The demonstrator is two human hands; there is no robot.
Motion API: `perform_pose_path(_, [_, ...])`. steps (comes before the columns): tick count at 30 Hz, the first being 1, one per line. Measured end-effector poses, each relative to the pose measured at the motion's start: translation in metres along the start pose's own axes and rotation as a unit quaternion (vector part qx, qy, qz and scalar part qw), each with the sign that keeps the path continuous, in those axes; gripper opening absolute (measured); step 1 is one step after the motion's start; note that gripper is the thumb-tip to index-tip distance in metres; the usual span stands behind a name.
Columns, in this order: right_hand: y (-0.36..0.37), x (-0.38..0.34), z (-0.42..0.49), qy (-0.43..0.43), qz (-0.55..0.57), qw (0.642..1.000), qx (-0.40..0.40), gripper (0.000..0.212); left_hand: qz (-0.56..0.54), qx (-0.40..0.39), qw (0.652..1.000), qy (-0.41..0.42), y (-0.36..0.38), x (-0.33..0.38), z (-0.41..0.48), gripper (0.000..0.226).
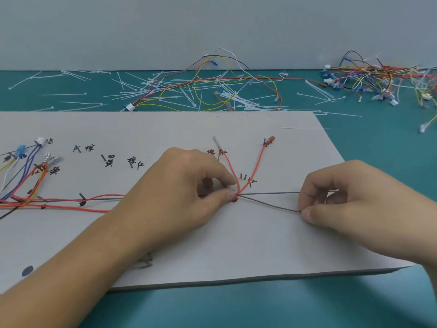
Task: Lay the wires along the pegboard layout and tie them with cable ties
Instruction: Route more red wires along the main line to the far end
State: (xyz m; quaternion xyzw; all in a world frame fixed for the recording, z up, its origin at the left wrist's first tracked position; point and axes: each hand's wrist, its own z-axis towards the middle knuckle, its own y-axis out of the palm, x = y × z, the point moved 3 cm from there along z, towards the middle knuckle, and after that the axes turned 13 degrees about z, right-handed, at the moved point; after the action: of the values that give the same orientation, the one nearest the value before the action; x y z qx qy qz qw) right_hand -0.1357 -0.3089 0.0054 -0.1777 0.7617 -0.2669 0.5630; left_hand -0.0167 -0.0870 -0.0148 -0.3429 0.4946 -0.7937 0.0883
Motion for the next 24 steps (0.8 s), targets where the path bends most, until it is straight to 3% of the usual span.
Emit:
perform_pose_path(5, [-0.001,0.001,-0.003,0.026,0.014,1.0,0.0,0.019,0.032,-0.004,0.999,-0.005,0.002,0.003,0.001,0.008])
perform_pose_path(11, [0.002,-0.006,0.002,-0.006,-0.041,0.999,0.018,0.034,0.043,-0.006,0.999,-0.028,0.001,0.004,0.001,0.009])
perform_pose_path(20, [0.022,-0.024,0.01,-0.042,-0.061,0.996,-0.048,0.064,0.07,0.009,0.997,-0.031,0.0,0.006,0.0,0.011])
perform_pose_path(24, [0.03,-0.029,0.018,-0.061,-0.085,0.994,-0.029,0.063,0.037,0.015,0.998,-0.051,-0.001,0.005,0.0,0.008])
